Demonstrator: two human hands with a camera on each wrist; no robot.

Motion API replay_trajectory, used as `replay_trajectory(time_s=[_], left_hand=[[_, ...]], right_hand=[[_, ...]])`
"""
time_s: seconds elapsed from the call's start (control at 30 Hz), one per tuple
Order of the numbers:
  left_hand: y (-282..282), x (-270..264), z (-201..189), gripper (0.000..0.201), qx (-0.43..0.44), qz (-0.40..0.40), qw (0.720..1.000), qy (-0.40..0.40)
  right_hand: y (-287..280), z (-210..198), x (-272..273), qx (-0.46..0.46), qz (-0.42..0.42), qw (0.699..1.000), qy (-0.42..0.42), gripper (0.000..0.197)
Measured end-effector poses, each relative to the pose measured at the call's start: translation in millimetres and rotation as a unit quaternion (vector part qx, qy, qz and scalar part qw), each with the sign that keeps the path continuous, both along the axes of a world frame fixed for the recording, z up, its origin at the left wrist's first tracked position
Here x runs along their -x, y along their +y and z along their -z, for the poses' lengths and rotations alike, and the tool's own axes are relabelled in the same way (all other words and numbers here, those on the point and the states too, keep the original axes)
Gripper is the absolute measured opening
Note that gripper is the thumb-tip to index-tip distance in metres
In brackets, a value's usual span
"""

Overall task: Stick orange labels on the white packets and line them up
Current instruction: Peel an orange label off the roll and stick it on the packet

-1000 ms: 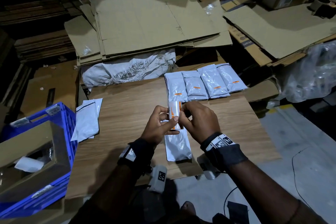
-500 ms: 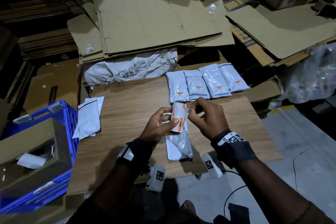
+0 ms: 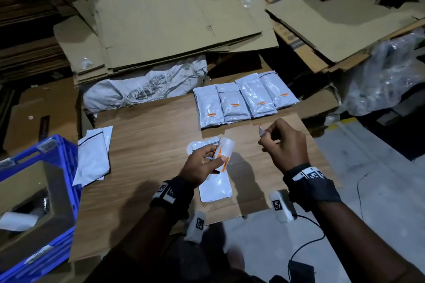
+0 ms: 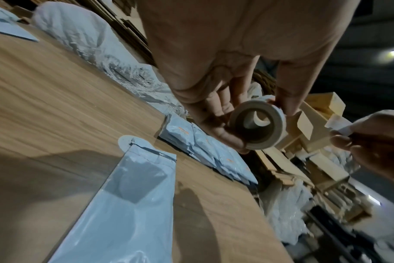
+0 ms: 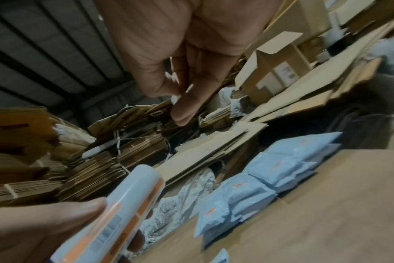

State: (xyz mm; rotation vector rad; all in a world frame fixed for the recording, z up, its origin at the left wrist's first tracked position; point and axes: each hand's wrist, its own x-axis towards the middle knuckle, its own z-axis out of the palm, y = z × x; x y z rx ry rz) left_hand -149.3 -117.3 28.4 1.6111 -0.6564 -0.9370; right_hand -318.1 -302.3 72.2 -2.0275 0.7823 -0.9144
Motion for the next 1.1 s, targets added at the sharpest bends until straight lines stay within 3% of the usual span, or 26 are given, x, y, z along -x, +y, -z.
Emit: replay_trajectory(time_s=[0.17,0.37,0.57,0.77,1.1], left_hand=[[-52,11,23,0.047,-0.096,0.079,0.987,-0.105],[-127,28,43,0.045,-0.182,0.152,0.939,-0.251],[-180,44,67,0.051,-0.239,0.204,0.889,-0.335],[-204,60,79,0.024,-0.223,0.223,0.860,-0.400],[-198,62,81,0.043,-0.240,0.248,0.827,-0.443]], right_hand=[[-17,24,39,-0.052,0.049,0.997,0.024,0.025],[-36,53,75,-0.081,0.096,0.991,0.041,0.018],[-42,72,89,-0.073,0.069,0.995,0.026,0.015],[-49,91,99,-0.076,0.095,0.992,0.032,0.016],[-41,80,83,-0.128,0.082,0.988,0.004,0.020]])
